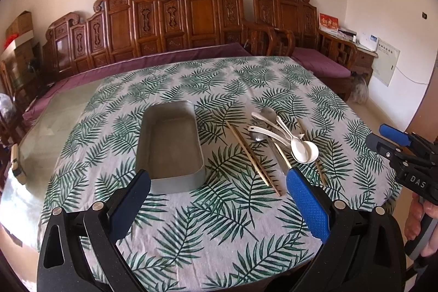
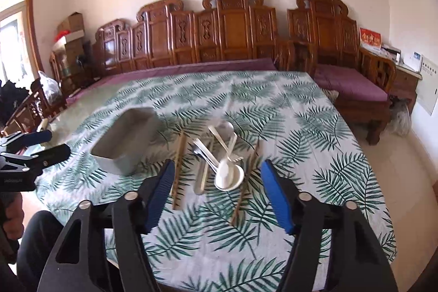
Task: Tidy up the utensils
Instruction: 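Lower the right gripper onto a wooden chopstick and close on it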
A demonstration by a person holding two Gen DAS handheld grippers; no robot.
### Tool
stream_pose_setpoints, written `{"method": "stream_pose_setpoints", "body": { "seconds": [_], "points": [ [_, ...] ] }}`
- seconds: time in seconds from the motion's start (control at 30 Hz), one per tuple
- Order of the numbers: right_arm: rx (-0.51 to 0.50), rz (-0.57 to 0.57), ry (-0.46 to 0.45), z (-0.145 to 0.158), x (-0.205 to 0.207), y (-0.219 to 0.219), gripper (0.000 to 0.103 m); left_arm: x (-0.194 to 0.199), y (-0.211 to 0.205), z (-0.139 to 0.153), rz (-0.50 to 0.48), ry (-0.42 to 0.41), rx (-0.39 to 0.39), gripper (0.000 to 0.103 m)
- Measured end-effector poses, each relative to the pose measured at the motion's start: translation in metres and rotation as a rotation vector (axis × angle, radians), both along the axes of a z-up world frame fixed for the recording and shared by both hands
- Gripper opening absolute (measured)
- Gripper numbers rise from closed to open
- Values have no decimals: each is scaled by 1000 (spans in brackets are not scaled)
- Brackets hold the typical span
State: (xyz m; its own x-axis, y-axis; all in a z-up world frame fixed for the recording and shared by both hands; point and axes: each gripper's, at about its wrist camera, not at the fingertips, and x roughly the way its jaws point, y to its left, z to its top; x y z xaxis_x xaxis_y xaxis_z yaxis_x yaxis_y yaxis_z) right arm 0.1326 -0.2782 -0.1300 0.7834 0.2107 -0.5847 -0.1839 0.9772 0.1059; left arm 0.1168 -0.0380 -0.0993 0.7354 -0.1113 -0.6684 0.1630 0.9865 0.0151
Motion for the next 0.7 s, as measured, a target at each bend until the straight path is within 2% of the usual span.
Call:
{"method": "stream_pose_setpoints", "body": {
  "seconds": [0.13, 0.27, 0.47, 0.7],
  "points": [
    [-22, -19, 53, -21, 21, -9, 57, 17, -6, -12, -12, 14, -14, 96],
    [-32, -24, 135, -51, 44, -17, 48, 32, -13, -26, -32, 46, -9, 96],
    [-39, 5, 252, -95, 68, -7, 39, 49, -19, -48, -55, 106, -17, 96],
    [-99, 21, 316, -124, 86, 4, 34, 65, -29, -74, -69, 178, -17, 85]
  ]
}}
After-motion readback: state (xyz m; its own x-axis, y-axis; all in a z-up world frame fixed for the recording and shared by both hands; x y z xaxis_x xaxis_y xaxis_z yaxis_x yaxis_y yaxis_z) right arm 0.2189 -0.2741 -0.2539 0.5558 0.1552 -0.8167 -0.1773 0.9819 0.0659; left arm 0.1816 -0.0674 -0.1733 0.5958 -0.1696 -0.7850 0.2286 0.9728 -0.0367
